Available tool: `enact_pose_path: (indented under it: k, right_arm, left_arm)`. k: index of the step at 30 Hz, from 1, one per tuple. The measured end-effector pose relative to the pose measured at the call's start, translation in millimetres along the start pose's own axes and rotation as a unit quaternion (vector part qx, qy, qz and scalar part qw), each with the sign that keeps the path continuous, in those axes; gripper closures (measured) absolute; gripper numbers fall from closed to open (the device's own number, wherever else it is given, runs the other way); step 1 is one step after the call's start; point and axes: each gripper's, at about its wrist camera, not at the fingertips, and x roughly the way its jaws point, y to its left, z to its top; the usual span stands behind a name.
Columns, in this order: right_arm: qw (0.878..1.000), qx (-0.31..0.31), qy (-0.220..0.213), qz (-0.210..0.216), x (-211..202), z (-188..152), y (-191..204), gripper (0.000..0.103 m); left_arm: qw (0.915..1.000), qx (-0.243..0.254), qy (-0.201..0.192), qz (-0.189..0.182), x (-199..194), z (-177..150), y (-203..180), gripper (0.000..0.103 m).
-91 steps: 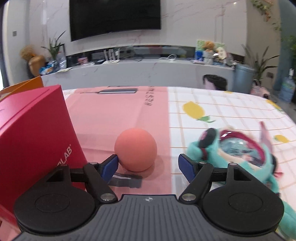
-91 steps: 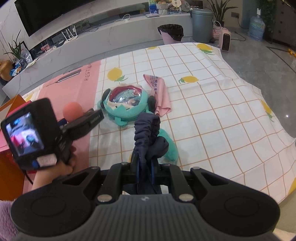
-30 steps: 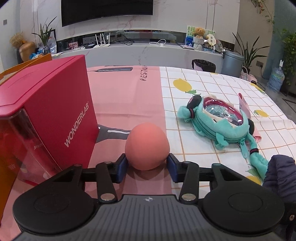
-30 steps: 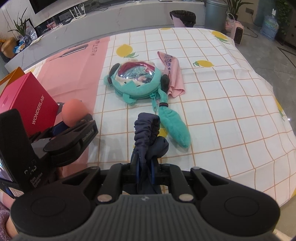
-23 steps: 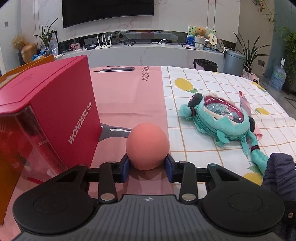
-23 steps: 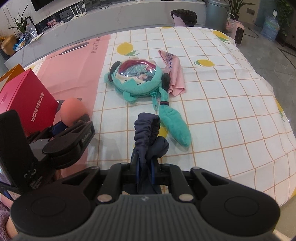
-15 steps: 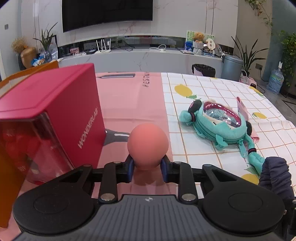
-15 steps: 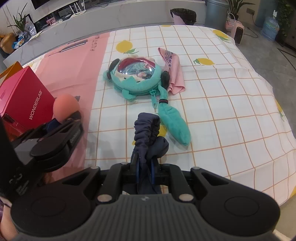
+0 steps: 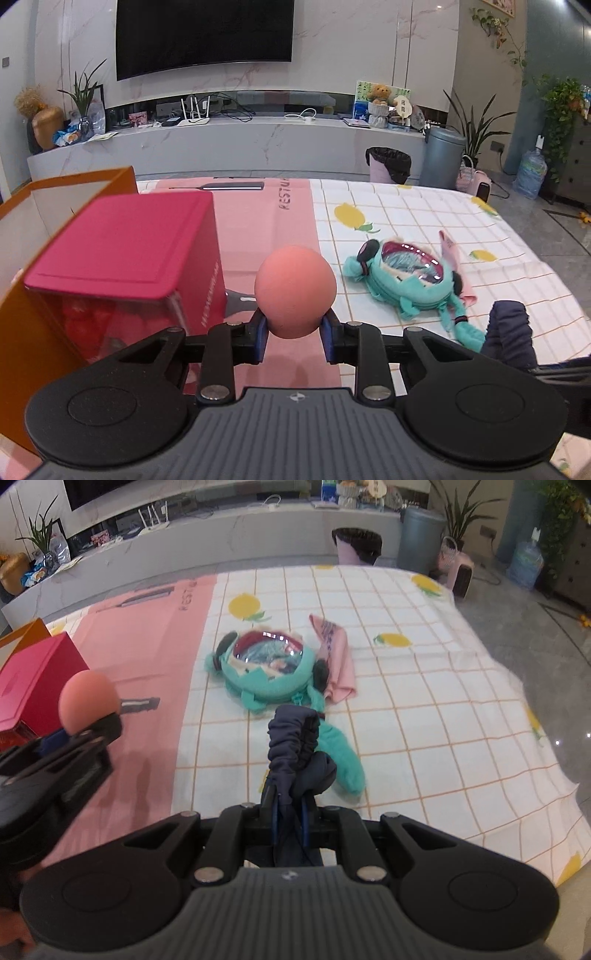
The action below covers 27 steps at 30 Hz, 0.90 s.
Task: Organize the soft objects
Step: 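Carry the orange ball and navy fabric over the orange box with both grippers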
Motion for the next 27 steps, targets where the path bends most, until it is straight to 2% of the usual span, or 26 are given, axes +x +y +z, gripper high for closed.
enact_pose_path:
  k: [9, 11, 15, 18, 21, 24, 27]
  right_arm:
    - [0.999, -0.027, -0.012, -0.029, -15.1, 3.2, 24.7, 0.094]
    - [0.999, -0.036, -0.014, -0.030, -21.8, 3.4, 32.2, 0.094]
    - [0.998, -0.059, -0.016, -0.031, -36.3, -2.5, 50.5, 0.094]
    - [0.997, -0.070, -0.007, -0.020, -45.7, -14.1, 61.6, 0.094]
    - [0.996, -0.091, -0.001, -0.012, -58.2, -30.3, 73.9, 0.094]
    - [0.993, -0.116, 0.012, 0.008, -71.5, -46.9, 87.0, 0.094]
    - [0.987, -0.155, 0.029, 0.028, -81.2, -65.8, 106.1, 0.094]
  left_arm:
    - [0.9999, 0.010, 0.001, 0.004, -24.8, 16.8, 26.1, 0.070]
    - [0.9998, 0.008, 0.009, -0.015, -29.8, 18.0, 33.0, 0.070]
    - [0.9994, 0.016, 0.022, -0.024, -45.9, 7.6, 40.6, 0.070]
    - [0.9985, 0.014, 0.041, -0.033, -55.7, -5.1, 47.0, 0.070]
    - [0.9959, -0.010, 0.078, -0.044, -66.4, -13.7, 59.9, 0.070]
    - [0.9964, -0.003, 0.079, -0.030, -82.5, -23.3, 68.2, 0.070]
    - [0.9951, -0.004, 0.098, -0.017, -93.2, -33.0, 80.7, 0.070]
